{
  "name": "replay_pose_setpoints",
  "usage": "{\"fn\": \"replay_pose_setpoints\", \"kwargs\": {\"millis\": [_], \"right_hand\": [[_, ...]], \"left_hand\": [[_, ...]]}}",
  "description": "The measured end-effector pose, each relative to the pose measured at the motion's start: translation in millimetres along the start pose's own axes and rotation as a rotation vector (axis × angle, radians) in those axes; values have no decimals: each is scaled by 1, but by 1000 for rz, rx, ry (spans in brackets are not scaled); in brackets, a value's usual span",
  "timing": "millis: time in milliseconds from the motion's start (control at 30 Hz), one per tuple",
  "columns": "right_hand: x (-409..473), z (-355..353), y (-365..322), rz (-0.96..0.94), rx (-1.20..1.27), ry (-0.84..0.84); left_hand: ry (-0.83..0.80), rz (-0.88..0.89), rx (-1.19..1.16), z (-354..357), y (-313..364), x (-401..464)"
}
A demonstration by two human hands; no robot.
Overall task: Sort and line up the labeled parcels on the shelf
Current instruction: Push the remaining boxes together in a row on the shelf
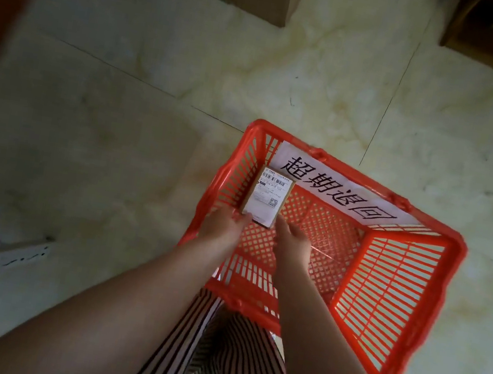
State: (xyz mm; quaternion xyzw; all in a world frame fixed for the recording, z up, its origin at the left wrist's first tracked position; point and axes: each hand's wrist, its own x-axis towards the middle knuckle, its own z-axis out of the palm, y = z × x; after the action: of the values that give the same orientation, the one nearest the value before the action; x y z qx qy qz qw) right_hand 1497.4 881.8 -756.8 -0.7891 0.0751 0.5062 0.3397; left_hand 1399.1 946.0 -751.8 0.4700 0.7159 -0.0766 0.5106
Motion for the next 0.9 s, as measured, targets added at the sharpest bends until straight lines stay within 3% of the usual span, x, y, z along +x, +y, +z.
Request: {"fn": "replay_pose_setpoints", "kwargs": {"millis": [133,300,467,633,900], "right_hand": [[-117,-38,-59,-33,196,-254],[-270,-59,-137,-149,141,-533],[-415,-50,-182,-330,-140,-788],[-532,-15,-179,-438,-321,-988],[-683,47,-86,-499,-657,-1273]], "left_hand": [[-133,-81,-571,-88,21,-111],[-180,36,-912,-212,28,-252],[-9,211,-1233,-303,1,-387],[179,315,-1449,-339,-60,-493],[547,380,-1729,-375,-192,-630]]}}
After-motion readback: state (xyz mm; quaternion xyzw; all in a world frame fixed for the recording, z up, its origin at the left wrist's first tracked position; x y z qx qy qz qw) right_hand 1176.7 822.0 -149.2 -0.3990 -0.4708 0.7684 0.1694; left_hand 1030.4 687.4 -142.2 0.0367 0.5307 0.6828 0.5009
